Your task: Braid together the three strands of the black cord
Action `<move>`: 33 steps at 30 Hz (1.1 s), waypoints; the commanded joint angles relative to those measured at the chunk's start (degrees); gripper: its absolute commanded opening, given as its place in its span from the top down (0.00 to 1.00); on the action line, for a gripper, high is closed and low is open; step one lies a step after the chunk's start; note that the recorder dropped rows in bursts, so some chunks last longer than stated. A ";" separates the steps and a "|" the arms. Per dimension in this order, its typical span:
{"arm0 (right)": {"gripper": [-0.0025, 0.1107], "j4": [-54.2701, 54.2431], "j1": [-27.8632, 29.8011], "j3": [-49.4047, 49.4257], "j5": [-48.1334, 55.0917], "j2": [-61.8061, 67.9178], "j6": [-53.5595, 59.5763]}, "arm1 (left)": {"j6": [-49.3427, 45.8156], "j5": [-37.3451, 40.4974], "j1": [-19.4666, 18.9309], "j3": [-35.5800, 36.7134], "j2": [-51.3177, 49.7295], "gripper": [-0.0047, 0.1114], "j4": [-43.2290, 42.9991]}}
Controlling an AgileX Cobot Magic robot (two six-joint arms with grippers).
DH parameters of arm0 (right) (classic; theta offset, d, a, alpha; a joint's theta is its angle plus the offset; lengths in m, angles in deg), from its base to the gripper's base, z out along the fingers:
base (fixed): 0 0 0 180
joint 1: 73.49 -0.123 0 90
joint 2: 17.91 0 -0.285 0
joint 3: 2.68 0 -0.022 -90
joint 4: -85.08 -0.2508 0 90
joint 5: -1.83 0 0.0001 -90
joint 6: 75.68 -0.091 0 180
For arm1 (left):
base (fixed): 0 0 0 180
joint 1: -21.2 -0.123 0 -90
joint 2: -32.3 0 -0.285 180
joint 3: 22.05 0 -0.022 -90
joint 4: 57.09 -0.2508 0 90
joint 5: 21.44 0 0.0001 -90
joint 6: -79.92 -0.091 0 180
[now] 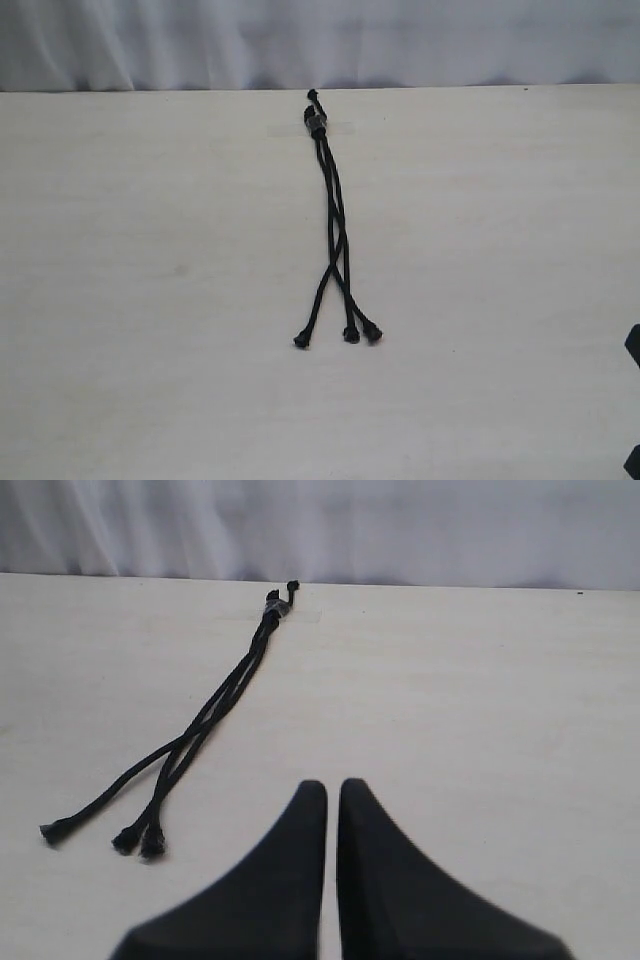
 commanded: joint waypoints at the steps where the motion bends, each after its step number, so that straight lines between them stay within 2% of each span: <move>1: 0.94 0.27 0.02 0.22 -0.77 -0.31 -0.20 | -0.02 -0.74 -0.01 0.09 0.34 0.96 -0.29; 9: 0.94 0.27 0.02 0.22 -0.77 -0.31 -0.20 | -0.26 -0.61 -0.41 0.09 0.34 0.96 -2.74; 16: 0.94 0.27 0.02 0.22 -0.77 -0.31 -0.20 | -0.12 -0.71 -8.26 0.09 0.34 0.96 -3.28; 22: 0.94 0.27 0.02 0.22 -0.77 -0.31 -0.20 | 0.23 -1.12 -12.32 0.33 0.34 0.96 -3.28; 26: 0.94 0.27 0.02 0.22 -0.77 -0.31 -0.20 | 0.39 -10.10 -13.06 4.86 0.34 0.96 -3.03; 28: 0.94 0.27 0.02 0.22 -0.77 -0.31 -0.20 | 0.39 -14.89 -13.38 9.39 0.34 0.96 -2.82; 31: 0.94 0.27 0.02 0.22 -0.77 -0.31 -0.20 | 0.39 -17.28 -13.38 16.07 0.34 0.96 -2.82; 33: 0.94 0.27 0.02 0.22 -0.77 -0.31 -0.20 | 0.22 -22.98 -13.38 18.96 0.34 0.96 -3.28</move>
